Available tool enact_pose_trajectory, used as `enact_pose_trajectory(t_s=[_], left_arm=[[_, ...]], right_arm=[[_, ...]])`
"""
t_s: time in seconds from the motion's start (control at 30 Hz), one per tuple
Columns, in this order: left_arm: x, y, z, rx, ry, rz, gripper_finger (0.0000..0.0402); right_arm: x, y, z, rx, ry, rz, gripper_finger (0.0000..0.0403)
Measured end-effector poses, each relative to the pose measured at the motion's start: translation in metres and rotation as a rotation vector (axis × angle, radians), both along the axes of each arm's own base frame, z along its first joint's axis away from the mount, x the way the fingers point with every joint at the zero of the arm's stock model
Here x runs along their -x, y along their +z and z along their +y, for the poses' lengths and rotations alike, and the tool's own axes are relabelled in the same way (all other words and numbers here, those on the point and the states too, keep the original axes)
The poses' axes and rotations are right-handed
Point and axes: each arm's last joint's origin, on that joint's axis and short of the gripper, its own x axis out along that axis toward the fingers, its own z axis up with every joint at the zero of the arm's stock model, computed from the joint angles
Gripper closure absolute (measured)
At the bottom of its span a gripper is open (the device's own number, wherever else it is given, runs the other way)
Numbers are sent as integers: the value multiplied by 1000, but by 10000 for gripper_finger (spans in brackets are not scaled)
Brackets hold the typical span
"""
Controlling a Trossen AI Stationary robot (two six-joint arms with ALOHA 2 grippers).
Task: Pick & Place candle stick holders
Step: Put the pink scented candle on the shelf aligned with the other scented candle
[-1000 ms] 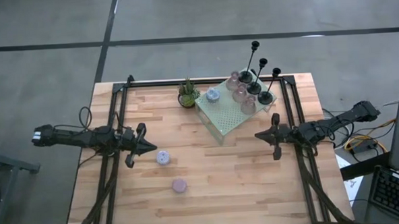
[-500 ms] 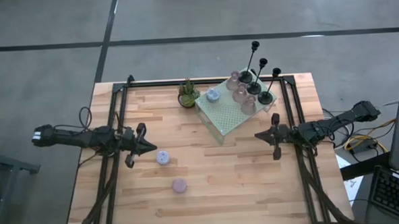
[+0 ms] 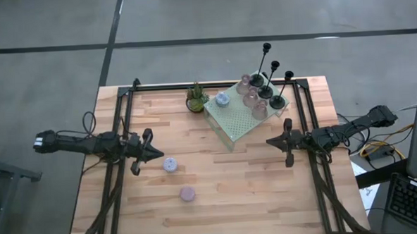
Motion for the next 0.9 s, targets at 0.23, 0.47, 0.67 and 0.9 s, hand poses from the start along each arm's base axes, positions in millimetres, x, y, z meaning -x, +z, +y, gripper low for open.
enact_pose_trajectory(t_s=[0.23,0.47,0.67,0.9], left_arm=[[0,9,0,7,2,-40,387],[2,26,1,38,36,-209,387],[2,29,2,59,58,-235,387],[1,28,6,106,194,-230,387]], right_arm=[[0,0,0,0,0,0,394],[0,0,0,0,0,0,394],[0,0,0,0,0,0,394],[0,0,0,0,0,0,394]])
